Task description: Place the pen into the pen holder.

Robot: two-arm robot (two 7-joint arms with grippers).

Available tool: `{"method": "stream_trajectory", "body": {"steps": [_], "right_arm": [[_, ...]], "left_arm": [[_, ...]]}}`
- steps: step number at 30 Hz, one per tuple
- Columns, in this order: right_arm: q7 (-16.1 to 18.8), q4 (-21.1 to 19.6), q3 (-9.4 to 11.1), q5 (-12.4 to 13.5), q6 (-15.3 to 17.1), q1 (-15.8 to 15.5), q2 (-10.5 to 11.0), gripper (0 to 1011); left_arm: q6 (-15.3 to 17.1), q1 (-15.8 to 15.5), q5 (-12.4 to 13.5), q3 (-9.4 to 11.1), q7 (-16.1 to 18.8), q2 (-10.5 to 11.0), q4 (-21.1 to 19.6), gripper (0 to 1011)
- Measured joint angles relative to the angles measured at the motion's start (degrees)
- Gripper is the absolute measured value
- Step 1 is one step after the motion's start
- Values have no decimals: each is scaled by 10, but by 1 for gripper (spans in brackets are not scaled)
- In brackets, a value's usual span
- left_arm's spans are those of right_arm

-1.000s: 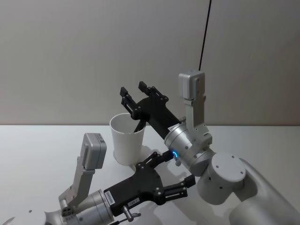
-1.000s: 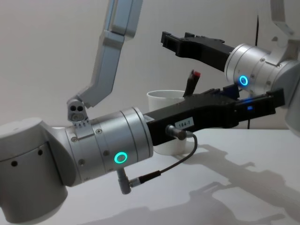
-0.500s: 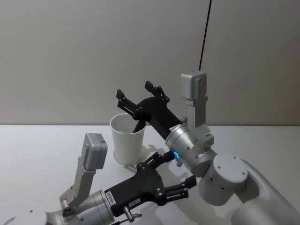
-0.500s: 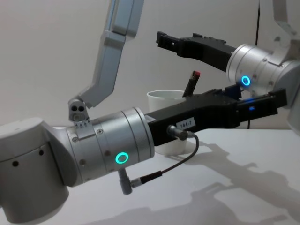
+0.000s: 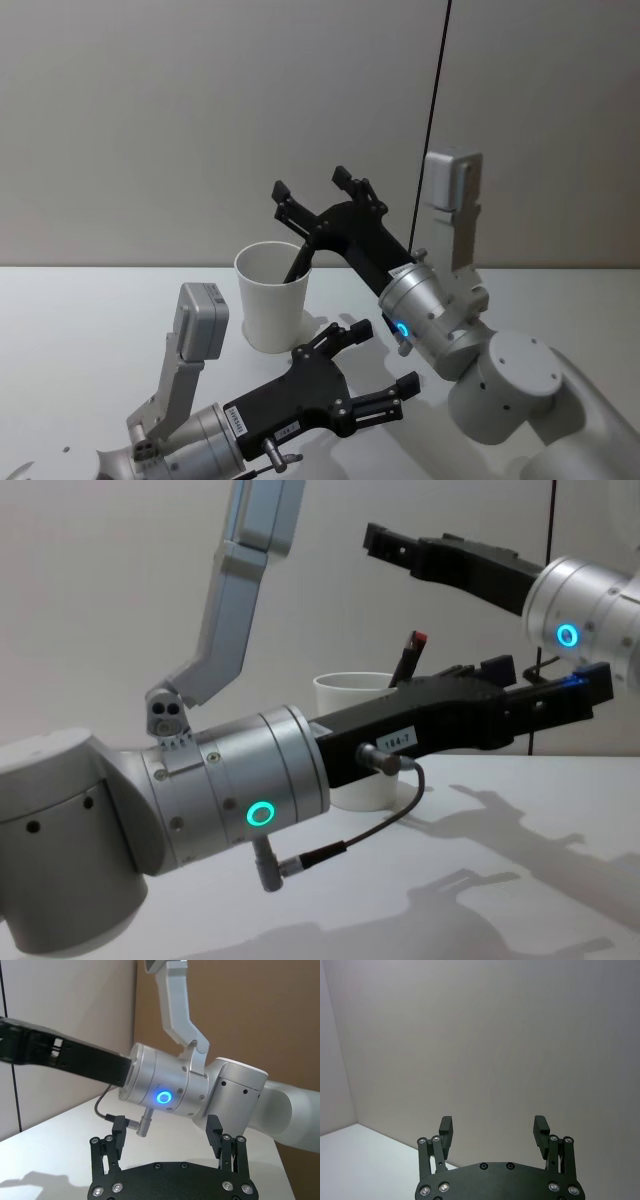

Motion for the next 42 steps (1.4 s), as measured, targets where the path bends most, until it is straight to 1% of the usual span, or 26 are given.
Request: {"method": "stream_trajectory", "body": {"steps": [9, 17, 22, 23, 31, 34, 39, 42], "right_arm": [[2, -26, 23, 11, -18, -19, 6, 1001], [3, -54, 46, 24, -26, -40, 13, 1001], [-1, -78, 63, 32, -27, -59, 19, 1001], [-1, -78, 63, 32, -27, -59, 19, 1001], [-18, -118, 92, 39, -23, -93, 29, 1001], [-22, -126, 98, 40, -22, -100, 31, 1001], [-22, -127, 97, 40, -21, -102, 32, 1001], [-24, -130, 98, 37, -19, -106, 33, 1001]], "left_arm": [[0, 0, 0, -1, 0, 0, 0, 1004], [0, 0, 0, -1, 1, 1, 0, 1005], [0, 0, 0, -1, 1, 1, 0, 1004], [0, 0, 0, -1, 1, 1, 0, 1005], [0, 0, 1, -1, 1, 1, 0, 1004], [0, 0, 1, -1, 1, 1, 0, 1004], [1, 1, 2, -1, 6, 2, 0, 1004], [2, 3, 7, -2, 15, 4, -4, 1004]]}}
